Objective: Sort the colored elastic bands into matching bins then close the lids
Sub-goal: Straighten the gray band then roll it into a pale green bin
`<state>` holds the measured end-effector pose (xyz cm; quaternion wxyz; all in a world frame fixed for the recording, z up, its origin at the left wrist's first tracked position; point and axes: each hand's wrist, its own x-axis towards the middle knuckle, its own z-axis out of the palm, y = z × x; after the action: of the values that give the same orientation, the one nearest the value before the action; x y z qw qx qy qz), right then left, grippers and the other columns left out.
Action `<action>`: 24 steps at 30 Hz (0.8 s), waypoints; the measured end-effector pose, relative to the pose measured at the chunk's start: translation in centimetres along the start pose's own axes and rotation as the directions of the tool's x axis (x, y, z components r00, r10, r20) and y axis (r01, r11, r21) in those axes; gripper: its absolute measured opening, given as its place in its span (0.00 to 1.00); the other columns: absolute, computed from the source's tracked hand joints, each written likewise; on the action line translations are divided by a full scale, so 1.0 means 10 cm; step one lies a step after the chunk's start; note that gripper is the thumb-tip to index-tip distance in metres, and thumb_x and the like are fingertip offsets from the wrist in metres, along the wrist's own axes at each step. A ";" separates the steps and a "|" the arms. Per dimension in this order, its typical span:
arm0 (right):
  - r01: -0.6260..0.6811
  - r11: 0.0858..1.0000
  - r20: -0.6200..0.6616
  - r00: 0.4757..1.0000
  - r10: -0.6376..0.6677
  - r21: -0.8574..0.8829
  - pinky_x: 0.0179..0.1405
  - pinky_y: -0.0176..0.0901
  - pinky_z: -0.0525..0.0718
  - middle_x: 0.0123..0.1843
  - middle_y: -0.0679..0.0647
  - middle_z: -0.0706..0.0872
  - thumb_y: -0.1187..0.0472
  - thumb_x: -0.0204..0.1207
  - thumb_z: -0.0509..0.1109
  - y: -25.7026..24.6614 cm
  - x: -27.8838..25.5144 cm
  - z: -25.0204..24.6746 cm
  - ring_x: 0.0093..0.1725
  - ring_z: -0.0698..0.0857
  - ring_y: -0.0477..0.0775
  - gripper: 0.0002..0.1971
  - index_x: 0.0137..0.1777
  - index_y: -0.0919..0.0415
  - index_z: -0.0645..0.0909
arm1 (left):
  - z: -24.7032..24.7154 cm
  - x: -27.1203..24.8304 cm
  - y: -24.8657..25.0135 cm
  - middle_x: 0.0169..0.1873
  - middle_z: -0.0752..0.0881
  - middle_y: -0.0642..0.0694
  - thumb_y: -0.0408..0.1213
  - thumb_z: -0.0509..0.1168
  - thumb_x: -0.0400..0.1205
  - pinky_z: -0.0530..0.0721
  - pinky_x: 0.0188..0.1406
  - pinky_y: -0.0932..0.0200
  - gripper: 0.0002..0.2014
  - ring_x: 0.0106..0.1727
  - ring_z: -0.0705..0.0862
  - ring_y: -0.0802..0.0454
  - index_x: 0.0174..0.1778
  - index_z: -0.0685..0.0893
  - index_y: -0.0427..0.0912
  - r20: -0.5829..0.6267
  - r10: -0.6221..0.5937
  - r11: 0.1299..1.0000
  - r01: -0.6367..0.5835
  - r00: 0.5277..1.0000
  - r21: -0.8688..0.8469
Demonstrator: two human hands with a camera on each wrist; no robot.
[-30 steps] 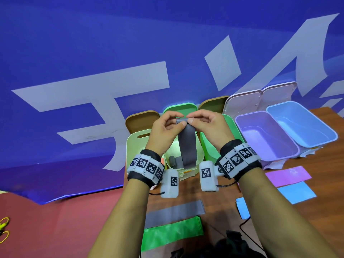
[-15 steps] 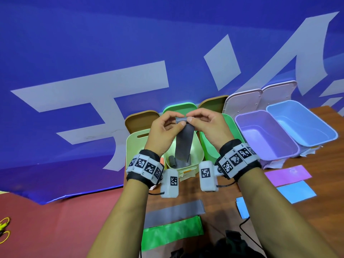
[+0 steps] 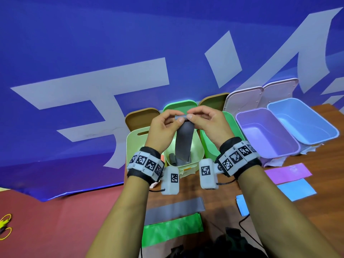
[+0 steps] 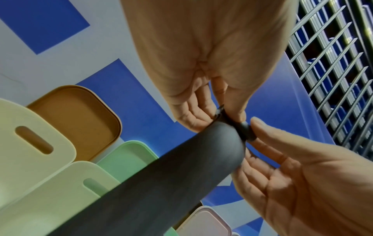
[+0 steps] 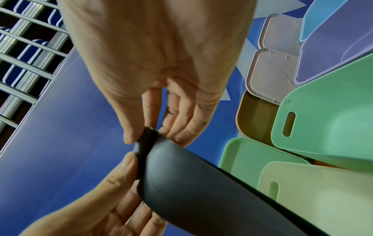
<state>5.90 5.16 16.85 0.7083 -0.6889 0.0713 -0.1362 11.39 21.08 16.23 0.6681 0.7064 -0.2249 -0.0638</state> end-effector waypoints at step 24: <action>0.017 1.000 0.001 1.000 -0.017 0.020 0.58 0.44 0.87 0.49 0.61 0.92 0.70 0.76 0.75 0.04 -0.02 0.03 0.50 0.89 0.51 0.07 0.52 0.63 0.89 | 0.00 -0.04 0.03 0.41 0.88 0.49 0.32 0.68 0.84 0.84 0.49 0.61 0.03 0.45 0.86 0.59 0.50 0.86 0.38 -0.016 -0.106 0.994 0.106 0.994 -0.021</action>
<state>5.88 5.54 16.43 0.7141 -0.6825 0.0637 -0.1424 10.99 21.22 16.42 0.6726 0.7112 -0.1809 -0.0954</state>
